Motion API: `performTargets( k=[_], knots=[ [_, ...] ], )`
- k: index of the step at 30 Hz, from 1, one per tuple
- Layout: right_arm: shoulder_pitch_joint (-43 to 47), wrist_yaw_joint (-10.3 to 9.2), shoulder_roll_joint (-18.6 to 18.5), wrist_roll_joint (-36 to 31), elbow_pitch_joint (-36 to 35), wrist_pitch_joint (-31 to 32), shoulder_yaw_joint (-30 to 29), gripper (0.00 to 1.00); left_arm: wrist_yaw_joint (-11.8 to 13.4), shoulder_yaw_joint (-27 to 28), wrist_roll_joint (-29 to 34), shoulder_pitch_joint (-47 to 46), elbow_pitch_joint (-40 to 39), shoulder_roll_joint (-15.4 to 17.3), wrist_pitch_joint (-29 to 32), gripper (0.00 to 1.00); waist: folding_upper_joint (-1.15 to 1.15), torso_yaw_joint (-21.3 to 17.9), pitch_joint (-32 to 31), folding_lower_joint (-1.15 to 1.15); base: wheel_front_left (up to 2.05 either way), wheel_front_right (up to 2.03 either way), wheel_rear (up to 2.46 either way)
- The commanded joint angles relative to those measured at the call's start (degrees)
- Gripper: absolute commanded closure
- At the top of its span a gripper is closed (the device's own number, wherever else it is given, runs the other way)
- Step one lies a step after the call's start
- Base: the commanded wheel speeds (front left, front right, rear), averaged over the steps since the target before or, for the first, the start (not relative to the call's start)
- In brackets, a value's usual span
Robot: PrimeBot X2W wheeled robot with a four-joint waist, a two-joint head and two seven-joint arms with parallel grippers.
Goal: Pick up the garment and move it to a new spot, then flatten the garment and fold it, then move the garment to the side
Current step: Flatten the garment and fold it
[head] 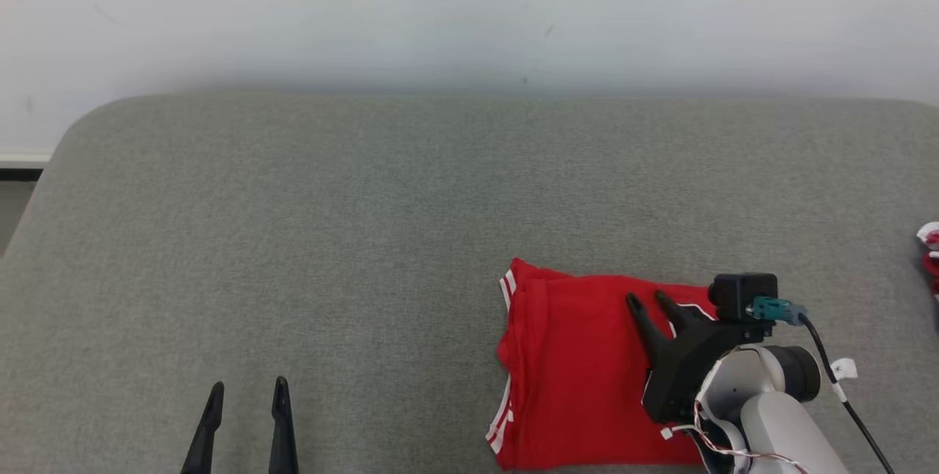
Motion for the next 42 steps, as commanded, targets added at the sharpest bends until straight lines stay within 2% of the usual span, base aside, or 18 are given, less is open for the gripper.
performTargets(
  k=[1, 14, 23, 32, 42],
  knots=[
    [-0.71, -0.14, -0.04, -0.62, 0.61, -0.39, 0.11, 1.0, 0.12, -0.05, 0.28, -0.58, -0.34, -0.08, -0.14, 0.0, 0.0, 0.74, 0.5, 0.0, 0.0, 0.0, 0.0],
    [-6.99, -0.14, 0.11, 1.48, 12.46, -3.48, 3.89, 1.0, -0.14, -1.63, 0.35, -0.27, -1.83, -0.08, -0.14, 0.0, 0.0, 6.14, 2.33, 0.0, 0.0, 0.0, 0.0],
    [-10.81, -0.14, 0.1, 3.95, 16.82, -5.17, 7.9, 1.0, -0.29, -2.43, -0.4, -1.15, -0.78, -0.08, -0.14, 0.0, 0.0, 9.38, 3.29, 0.0, 0.0, 0.0, 0.0],
    [-12.89, -0.14, 0.11, 5.98, 19.31, -4.73, 11.3, 1.0, 0.04, -2.79, -0.88, -1.01, -0.04, -0.08, -0.14, 0.0, 0.0, 10.28, 3.06, 0.0, 0.0, 0.0, 0.0],
    [-15.46, -0.14, 0.1, 7.43, 20.98, -1.24, 15.38, 1.0, -0.05, -3.08, -0.89, -0.81, 0.06, -0.08, -0.14, 0.0, 0.0, 10.18, 3.01, 0.0, 0.0, 0.0, 0.0]
  ],
)
